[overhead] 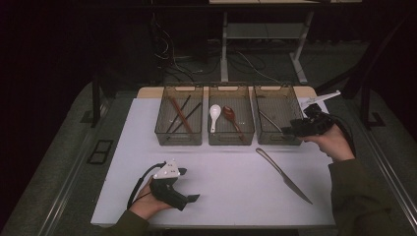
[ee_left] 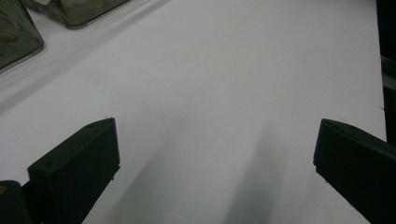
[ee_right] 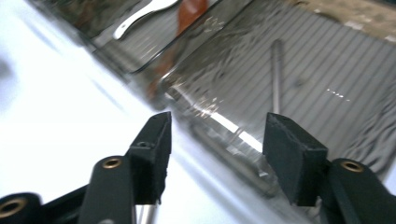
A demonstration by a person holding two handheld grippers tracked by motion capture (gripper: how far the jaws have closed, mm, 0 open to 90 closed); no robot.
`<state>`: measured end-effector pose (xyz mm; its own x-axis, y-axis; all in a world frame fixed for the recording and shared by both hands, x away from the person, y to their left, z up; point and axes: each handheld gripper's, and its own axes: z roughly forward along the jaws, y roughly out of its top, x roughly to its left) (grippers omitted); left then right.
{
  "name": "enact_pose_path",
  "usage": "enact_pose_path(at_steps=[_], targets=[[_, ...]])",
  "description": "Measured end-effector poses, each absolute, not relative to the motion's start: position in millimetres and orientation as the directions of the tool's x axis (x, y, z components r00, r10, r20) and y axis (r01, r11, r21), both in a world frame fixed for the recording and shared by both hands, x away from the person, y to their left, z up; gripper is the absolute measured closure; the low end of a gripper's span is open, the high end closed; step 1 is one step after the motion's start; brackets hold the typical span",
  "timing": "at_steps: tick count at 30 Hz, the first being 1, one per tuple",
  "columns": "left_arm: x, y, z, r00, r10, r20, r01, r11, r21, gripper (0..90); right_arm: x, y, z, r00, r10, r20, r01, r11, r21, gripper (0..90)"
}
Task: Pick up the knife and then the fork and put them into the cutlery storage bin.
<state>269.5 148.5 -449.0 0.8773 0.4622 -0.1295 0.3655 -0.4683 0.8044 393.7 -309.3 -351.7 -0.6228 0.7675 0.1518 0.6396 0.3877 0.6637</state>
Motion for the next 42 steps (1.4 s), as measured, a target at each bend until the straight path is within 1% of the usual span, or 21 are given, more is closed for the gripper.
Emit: enact_pose_path(at_steps=[3, 8, 11, 20, 24, 30, 37, 42], targets=[[269, 149, -448, 0.878, 0.463, -0.124, 0.362, -0.469, 0.806, 0.0, 382, -304, -355, -0.633, 0.759, 0.155, 0.645, 0.405, 0.648, 39.1], [269, 149, -448, 0.878, 0.462, -0.121, 0.359, -0.469, 0.807, 0.0, 365, -295, -359, -0.648, 0.746, 0.150, 0.648, 0.437, 0.624, 38.9], [269, 149, -448, 0.879, 0.461, -0.120, 0.357, -0.471, 0.807, 0.0, 358, -291, -362, -0.661, 0.731, 0.169, 0.655, 0.452, 0.606, 40.8], [268, 149, -447, 0.881, 0.459, -0.118, 0.355, -0.474, 0.806, 0.0, 342, -277, -381, -0.670, 0.733, 0.122, 0.668, 0.522, 0.530, 44.1], [268, 149, -447, 0.881, 0.458, -0.120, 0.356, -0.474, 0.805, 0.0, 340, -273, -386, -0.667, 0.740, 0.090, 0.675, 0.548, 0.494, 48.7], [268, 148, -448, 0.880, 0.459, -0.122, 0.358, -0.472, 0.805, 0.0, 345, -266, -396, -0.628, 0.770, 0.118, 0.739, 0.541, 0.402, 55.7], [269, 148, -448, 0.882, 0.456, -0.120, 0.356, -0.476, 0.804, 0.0, 349, -256, -407, -0.646, 0.756, 0.105, 0.741, 0.588, 0.326, 61.9], [269, 148, -448, 0.882, 0.456, -0.121, 0.357, -0.476, 0.804, 0.0, 353, -250, -412, -0.638, 0.764, 0.092, 0.755, 0.599, 0.265, 65.9]])
